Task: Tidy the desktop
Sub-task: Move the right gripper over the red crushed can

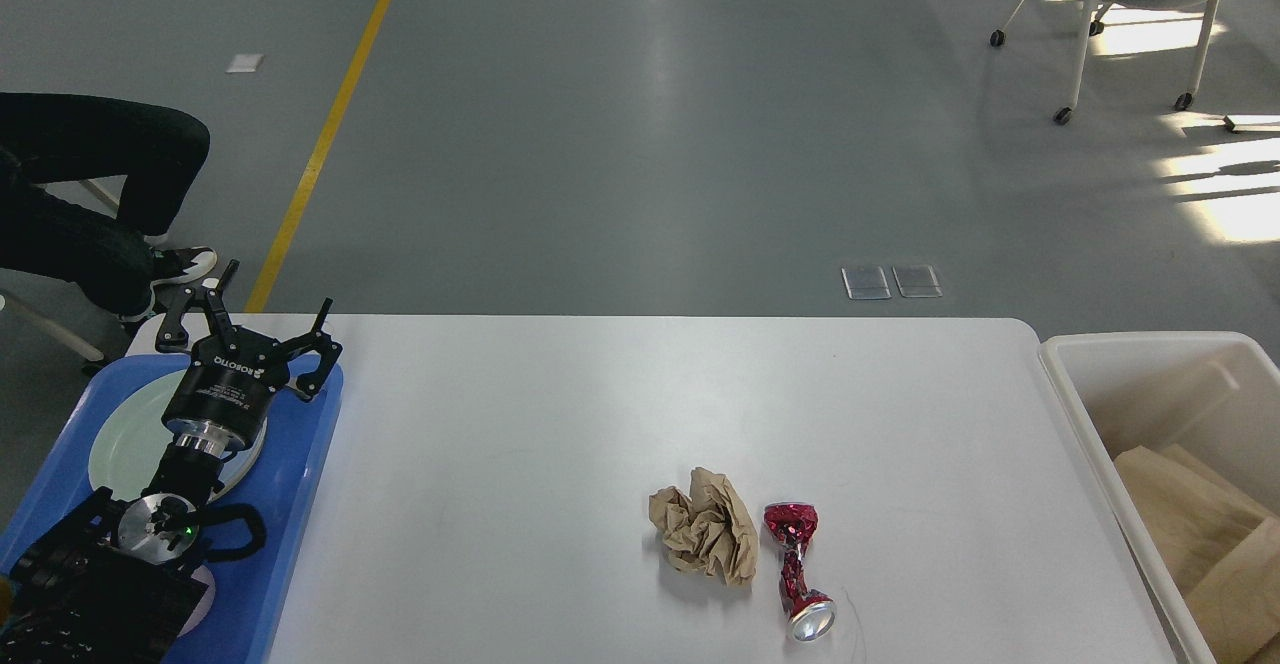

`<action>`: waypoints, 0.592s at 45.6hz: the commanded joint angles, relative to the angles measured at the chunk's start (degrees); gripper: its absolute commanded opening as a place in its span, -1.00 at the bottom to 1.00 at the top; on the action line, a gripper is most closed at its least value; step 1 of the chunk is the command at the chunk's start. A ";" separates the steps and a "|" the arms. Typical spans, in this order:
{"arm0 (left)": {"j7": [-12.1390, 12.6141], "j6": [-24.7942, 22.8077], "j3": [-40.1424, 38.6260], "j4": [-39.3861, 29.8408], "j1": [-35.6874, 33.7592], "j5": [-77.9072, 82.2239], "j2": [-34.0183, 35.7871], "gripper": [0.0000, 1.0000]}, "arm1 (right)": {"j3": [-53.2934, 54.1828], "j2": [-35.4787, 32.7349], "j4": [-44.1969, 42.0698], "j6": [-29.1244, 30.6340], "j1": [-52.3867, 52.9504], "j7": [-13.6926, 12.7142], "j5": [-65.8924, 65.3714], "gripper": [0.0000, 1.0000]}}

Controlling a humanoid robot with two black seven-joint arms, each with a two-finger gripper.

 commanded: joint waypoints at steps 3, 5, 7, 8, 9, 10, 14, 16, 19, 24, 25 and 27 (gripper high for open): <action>0.00 0.00 0.00 0.00 0.07 0.00 0.00 0.94 | -2.91 1.85 5.18 1.76 7.58 -0.26 1.67 1.00; 0.00 0.00 0.00 0.00 -0.02 0.00 0.00 0.94 | -5.28 3.17 6.41 2.11 11.00 -0.35 1.67 1.00; 0.00 0.00 0.00 0.00 -0.02 0.00 0.00 0.94 | -8.35 4.75 7.99 2.72 14.43 -0.35 2.02 1.00; 0.00 0.00 0.00 0.00 -0.02 0.00 0.00 0.94 | -10.10 5.72 8.96 2.99 16.18 -0.35 2.20 1.00; 0.00 0.00 0.00 0.00 -0.02 0.00 0.00 0.94 | -11.69 6.68 9.75 3.34 17.94 -0.35 2.29 1.00; 0.00 0.00 0.00 0.00 -0.02 0.00 0.00 0.94 | -13.79 8.08 11.06 3.78 20.40 -0.35 2.46 1.00; 0.00 0.00 0.00 0.00 -0.02 0.00 0.00 0.94 | -18.20 11.96 14.41 5.01 26.73 -0.43 4.13 1.00; 0.00 0.00 0.00 0.00 -0.02 0.00 0.00 0.94 | -19.52 13.45 16.17 6.41 29.11 -0.43 5.45 1.00; 0.00 0.00 0.00 0.00 -0.02 0.00 0.00 0.94 | -20.67 15.39 19.15 9.66 32.36 -0.43 7.38 1.00; 0.00 0.00 0.00 0.00 -0.02 0.00 0.00 0.94 | -21.02 18.81 23.29 18.35 38.16 -0.35 7.91 1.00; 0.00 0.00 0.00 0.00 0.07 0.00 0.00 0.94 | -21.02 19.52 23.73 20.63 39.31 -0.26 7.91 1.00; 0.00 0.00 0.00 0.00 -0.02 0.00 0.00 0.94 | -20.76 20.92 24.17 24.77 41.07 -0.08 8.09 1.00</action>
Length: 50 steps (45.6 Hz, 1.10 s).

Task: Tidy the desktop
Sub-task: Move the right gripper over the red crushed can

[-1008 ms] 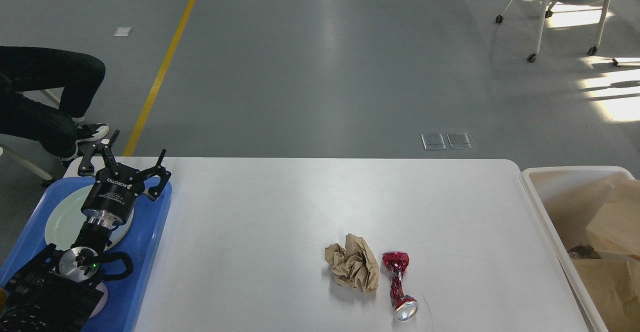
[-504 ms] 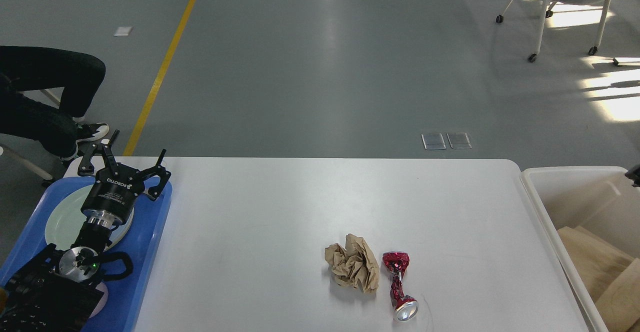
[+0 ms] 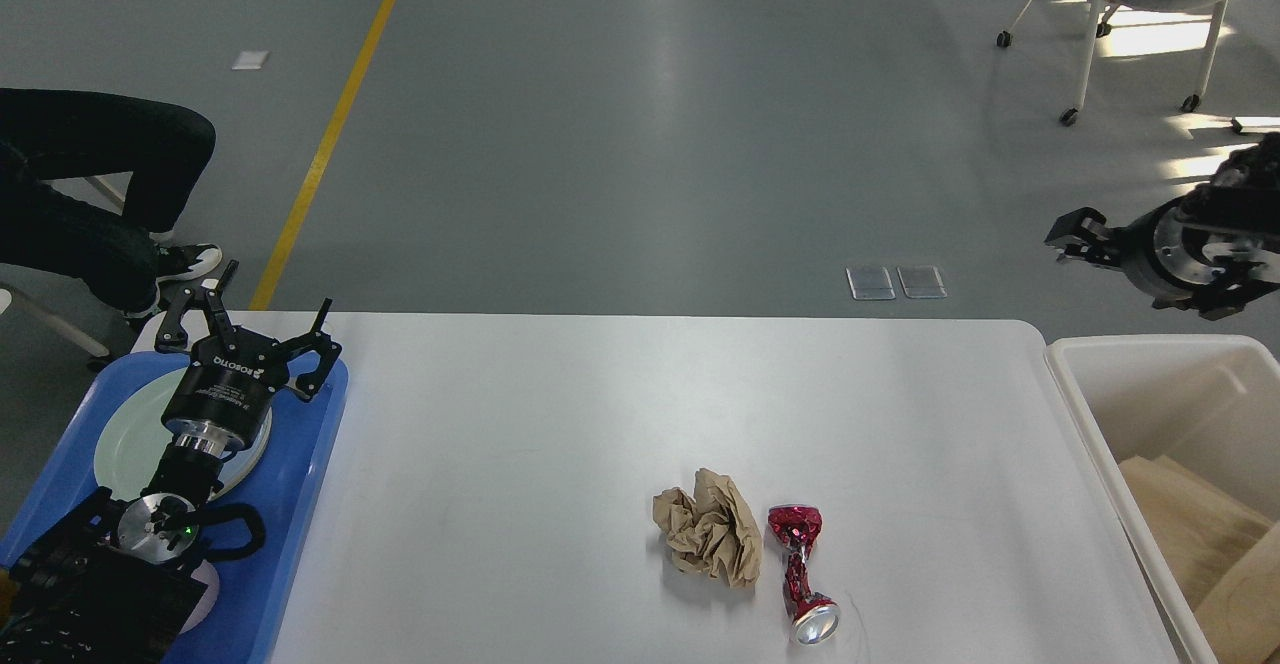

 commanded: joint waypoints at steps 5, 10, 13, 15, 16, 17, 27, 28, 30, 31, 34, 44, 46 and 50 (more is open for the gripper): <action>0.00 0.00 0.00 0.00 -0.02 0.00 0.00 0.94 | 0.67 6.55 5.36 17.49 8.37 0.54 1.53 1.00; 0.00 0.00 0.00 0.00 0.07 0.00 0.00 0.94 | 0.15 8.05 8.26 21.54 12.42 0.45 5.39 1.00; 0.00 0.00 0.00 0.00 -0.02 0.00 0.00 0.94 | -0.03 8.84 9.85 24.35 15.49 0.36 6.36 1.00; 0.00 0.00 0.00 0.00 -0.02 0.00 0.00 0.94 | -0.12 9.55 10.99 26.72 17.69 0.36 6.54 1.00; 0.00 0.00 0.00 0.00 -0.02 0.00 0.00 0.94 | -0.12 9.90 11.60 28.21 18.83 0.27 6.63 1.00; 0.00 0.00 0.00 0.00 0.07 0.00 0.00 0.94 | -0.12 10.07 12.13 29.36 20.06 0.36 6.72 1.00; 0.00 0.00 0.00 0.00 -0.02 0.00 0.00 0.94 | 0.58 11.92 14.69 30.78 19.82 0.27 6.72 1.00; 0.00 0.00 0.00 0.00 -0.02 0.00 0.00 0.94 | 0.58 12.01 14.34 29.82 18.15 0.19 6.72 1.00; 0.00 0.00 0.00 0.00 0.07 0.00 0.00 0.94 | 0.67 12.10 13.81 27.27 14.99 0.19 6.63 1.00; 0.00 0.00 0.00 0.00 -0.02 0.00 0.00 0.94 | 0.67 12.10 13.72 25.95 13.75 0.19 6.63 1.00; 0.00 0.00 0.00 0.00 0.07 0.00 0.00 0.94 | 0.67 12.62 13.81 21.91 10.06 0.19 6.63 1.00; 0.00 0.00 0.00 0.00 -0.02 0.00 0.00 0.94 | 1.02 15.87 14.07 13.12 1.88 -0.08 6.19 0.95; 0.00 0.00 0.00 0.00 -0.02 0.00 0.00 0.94 | 1.55 16.75 14.16 11.62 0.65 -0.08 6.01 0.93; 0.00 0.00 0.00 0.00 -0.02 0.00 0.00 0.94 | 2.51 18.77 14.25 9.51 -1.81 -0.17 5.49 0.90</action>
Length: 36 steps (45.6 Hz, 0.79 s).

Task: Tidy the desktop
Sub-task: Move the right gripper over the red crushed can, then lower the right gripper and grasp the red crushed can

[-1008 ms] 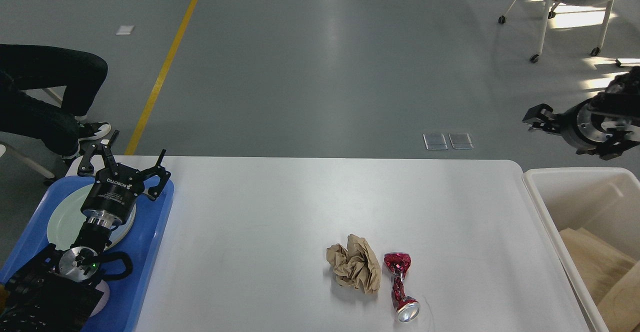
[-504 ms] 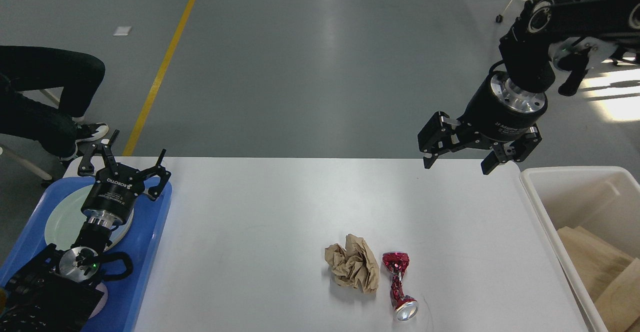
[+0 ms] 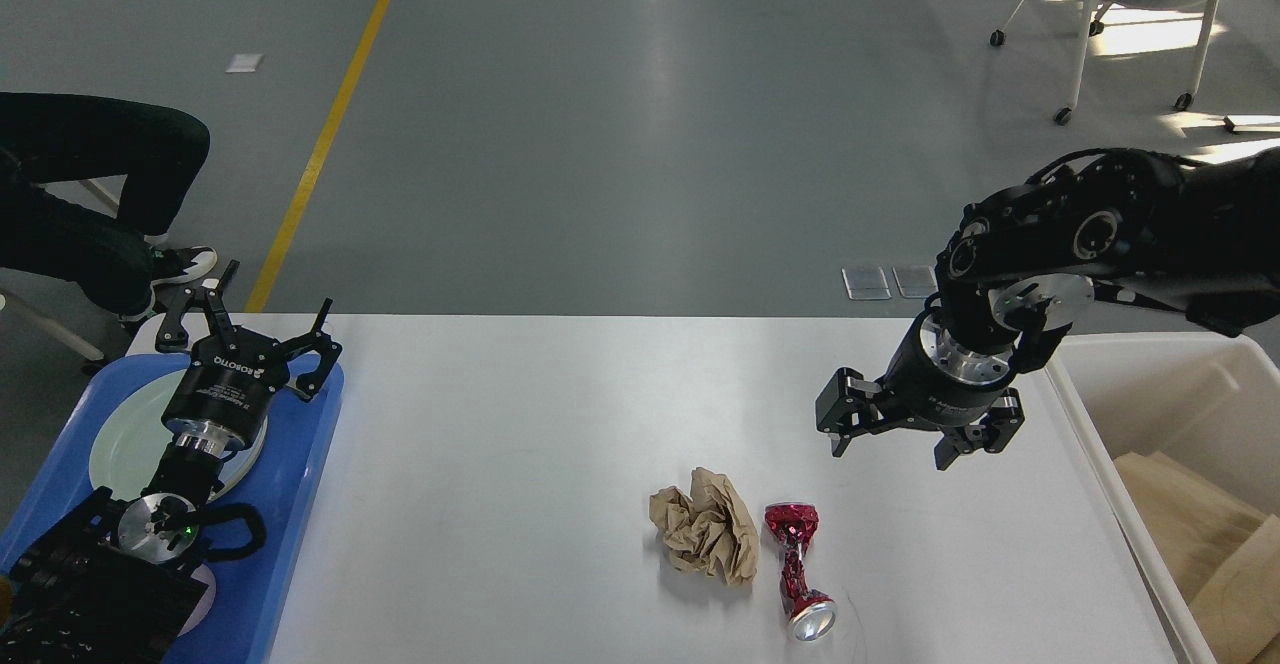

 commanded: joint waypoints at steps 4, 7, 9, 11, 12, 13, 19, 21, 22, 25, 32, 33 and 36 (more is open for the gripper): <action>0.00 0.00 0.00 0.00 -0.02 0.00 0.00 0.94 | 2.20 3.61 0.06 -4.14 -5.40 -0.09 -1.43 0.90; 0.00 0.00 0.00 0.00 0.07 0.00 0.00 0.94 | 2.64 4.75 -0.03 -5.55 -6.98 -0.09 -2.39 0.87; 0.00 0.00 0.00 0.00 -0.02 0.00 0.00 0.94 | 2.64 5.81 -0.03 -6.86 -7.95 -0.09 -2.92 0.87; 0.00 0.00 0.00 0.00 0.07 0.00 0.00 0.94 | 2.55 7.48 -0.12 -8.88 -9.18 -0.09 -3.36 0.86; 0.00 0.00 0.00 0.00 -0.02 0.00 0.00 0.94 | 2.55 8.09 -0.20 -9.67 -9.62 -0.09 -3.54 0.86; 0.00 0.00 0.00 0.00 -0.02 0.00 0.00 0.94 | 2.46 8.62 -0.20 -10.55 -10.14 -0.09 -3.63 0.86; 0.00 0.00 0.00 0.00 -0.02 0.00 0.00 0.94 | 2.20 10.38 -0.56 -16.79 -13.84 -0.01 -3.98 0.86; 0.00 0.00 0.00 0.00 -0.02 0.00 0.00 0.94 | 2.20 10.47 -0.56 -17.59 -14.28 -0.01 -4.07 0.82; 0.00 0.00 0.00 0.00 -0.02 0.00 0.00 0.94 | 2.29 10.47 -0.56 -17.77 -14.63 -0.01 -4.24 0.76; 0.00 0.00 0.00 0.00 -0.02 0.00 0.00 0.94 | 2.29 10.47 -0.64 -17.77 -15.68 -0.01 -5.47 0.60; 0.00 0.00 0.00 0.00 -0.02 0.00 0.00 0.94 | 2.20 11.26 -0.64 -18.20 -17.53 -0.01 -7.76 0.25; 0.00 0.00 0.00 0.00 -0.02 0.00 0.00 0.94 | 2.20 11.26 -0.73 -18.38 -17.79 -0.09 -8.11 0.25; 0.00 0.00 0.00 0.00 -0.02 0.00 0.00 0.94 | 2.29 11.35 -1.52 -18.47 -18.32 -0.09 -8.46 0.26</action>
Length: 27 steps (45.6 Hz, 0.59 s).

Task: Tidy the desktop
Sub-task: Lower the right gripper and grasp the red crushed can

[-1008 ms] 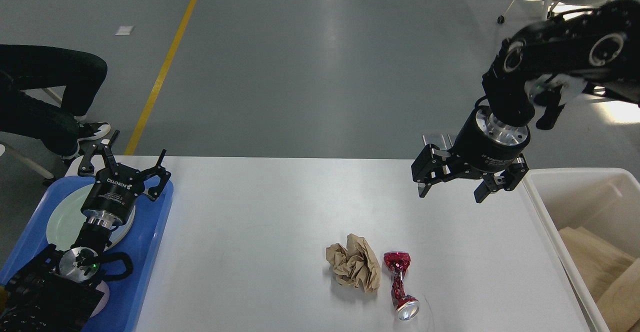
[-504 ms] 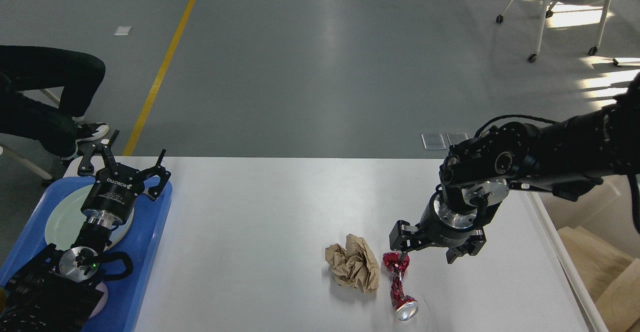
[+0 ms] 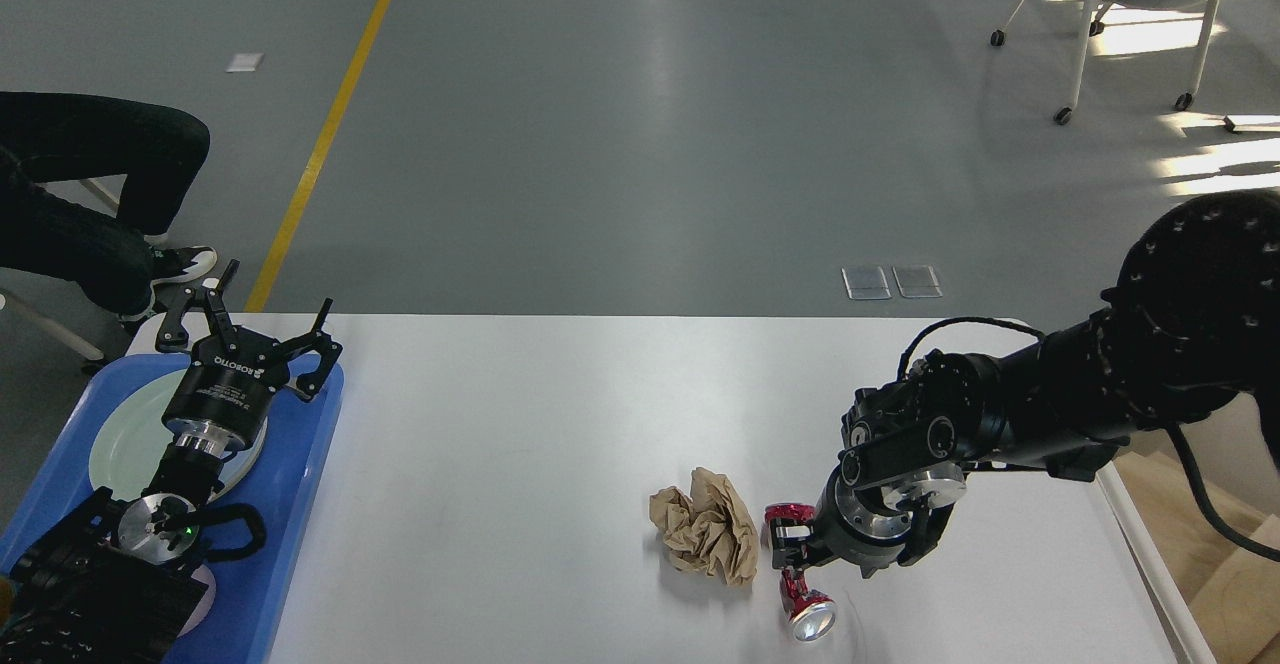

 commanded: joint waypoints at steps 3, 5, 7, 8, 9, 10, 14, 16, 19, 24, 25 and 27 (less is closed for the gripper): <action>0.00 0.00 0.00 0.00 -0.01 0.00 0.00 0.94 | 0.11 0.30 -1.11 -0.36 -1.47 -0.05 -1.04 0.27; 0.00 0.00 0.00 0.00 -0.01 0.00 0.00 0.94 | 0.11 0.48 -1.28 -0.36 -1.65 -0.05 -1.04 0.28; 0.00 0.00 0.00 0.00 -0.01 0.00 0.00 0.94 | 0.11 0.57 -1.37 -0.44 -1.56 -0.05 -1.04 0.29; 0.00 0.00 0.00 0.00 -0.01 0.00 0.00 0.94 | 0.29 0.57 -1.37 -0.44 -1.56 -0.05 -1.04 0.31; 0.00 0.00 0.00 0.00 0.07 0.00 0.00 0.94 | 0.38 0.57 -1.37 -0.44 -1.56 -0.05 -1.04 0.31; 0.00 0.00 0.00 0.00 -0.01 0.00 0.00 0.94 | 0.46 0.57 -1.37 -0.44 -1.56 -0.05 -1.04 0.32; 0.00 0.00 0.00 0.00 -0.01 0.00 0.00 0.94 | 0.64 0.66 -1.63 -0.53 -1.73 0.03 -1.04 0.32; 0.00 0.00 0.00 0.00 -0.01 0.00 0.00 0.94 | 1.08 0.74 -2.07 -0.53 -2.08 -0.05 -1.04 0.32; 0.00 0.00 0.00 0.00 -0.01 0.00 0.00 0.94 | 1.78 1.36 -3.04 -0.53 -3.57 -0.05 -1.04 0.32; 0.00 0.00 0.00 0.00 0.07 0.00 0.00 0.94 | 2.13 2.06 -5.06 -0.71 -5.25 -0.05 -1.04 0.32; 0.00 0.00 0.00 0.00 -0.01 0.00 0.00 0.94 | 2.22 2.24 -5.41 -0.79 -5.25 -0.05 -1.04 0.32; 0.00 0.00 0.00 0.00 -0.01 0.00 0.00 0.94 | 2.57 2.67 -5.76 -1.06 -5.69 -0.05 -1.04 0.32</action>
